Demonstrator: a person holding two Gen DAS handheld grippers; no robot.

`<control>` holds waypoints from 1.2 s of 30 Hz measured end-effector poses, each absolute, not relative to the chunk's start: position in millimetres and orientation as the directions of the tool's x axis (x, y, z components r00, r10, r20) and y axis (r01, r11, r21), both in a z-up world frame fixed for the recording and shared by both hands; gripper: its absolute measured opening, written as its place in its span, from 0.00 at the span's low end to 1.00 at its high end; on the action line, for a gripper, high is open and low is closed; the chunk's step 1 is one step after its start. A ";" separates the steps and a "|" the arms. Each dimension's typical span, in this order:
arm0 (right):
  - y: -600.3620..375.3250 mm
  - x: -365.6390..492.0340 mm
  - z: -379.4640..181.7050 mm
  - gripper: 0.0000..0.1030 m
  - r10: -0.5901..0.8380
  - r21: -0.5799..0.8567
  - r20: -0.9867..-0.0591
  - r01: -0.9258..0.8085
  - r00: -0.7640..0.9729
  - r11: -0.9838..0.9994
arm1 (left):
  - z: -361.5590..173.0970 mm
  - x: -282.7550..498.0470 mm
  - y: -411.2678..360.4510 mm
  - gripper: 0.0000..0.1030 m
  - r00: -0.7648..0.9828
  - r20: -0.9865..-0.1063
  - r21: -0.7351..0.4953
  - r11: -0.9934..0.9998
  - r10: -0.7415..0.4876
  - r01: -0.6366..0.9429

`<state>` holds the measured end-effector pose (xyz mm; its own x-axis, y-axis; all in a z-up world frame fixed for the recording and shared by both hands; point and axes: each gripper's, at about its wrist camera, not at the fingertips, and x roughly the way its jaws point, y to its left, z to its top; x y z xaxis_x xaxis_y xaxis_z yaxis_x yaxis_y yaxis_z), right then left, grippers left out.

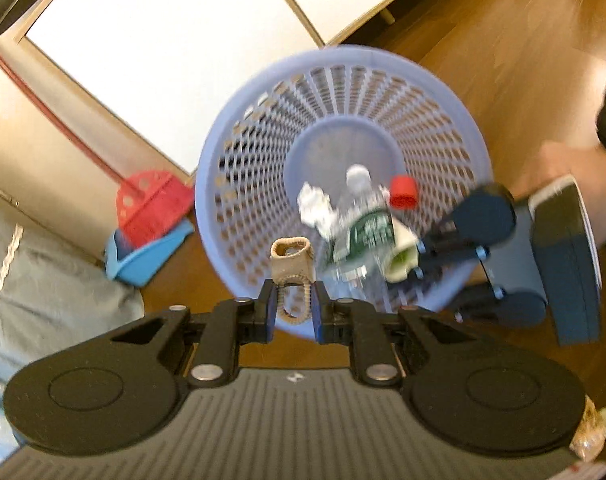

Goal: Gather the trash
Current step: 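Carry the hair tie over the wastebasket and release it, then reach the left tool to the crumpled snack wrapper and grasp it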

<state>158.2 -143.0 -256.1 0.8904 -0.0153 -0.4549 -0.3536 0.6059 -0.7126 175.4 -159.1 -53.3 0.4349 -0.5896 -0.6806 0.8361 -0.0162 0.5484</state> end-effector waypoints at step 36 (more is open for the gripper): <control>-146.8 156.9 -255.2 0.03 -0.014 -0.710 -0.453 -0.351 0.891 0.611 | -140.0 133.2 -43.4 0.36 0.334 -0.854 0.325 0.092 -0.399 0.941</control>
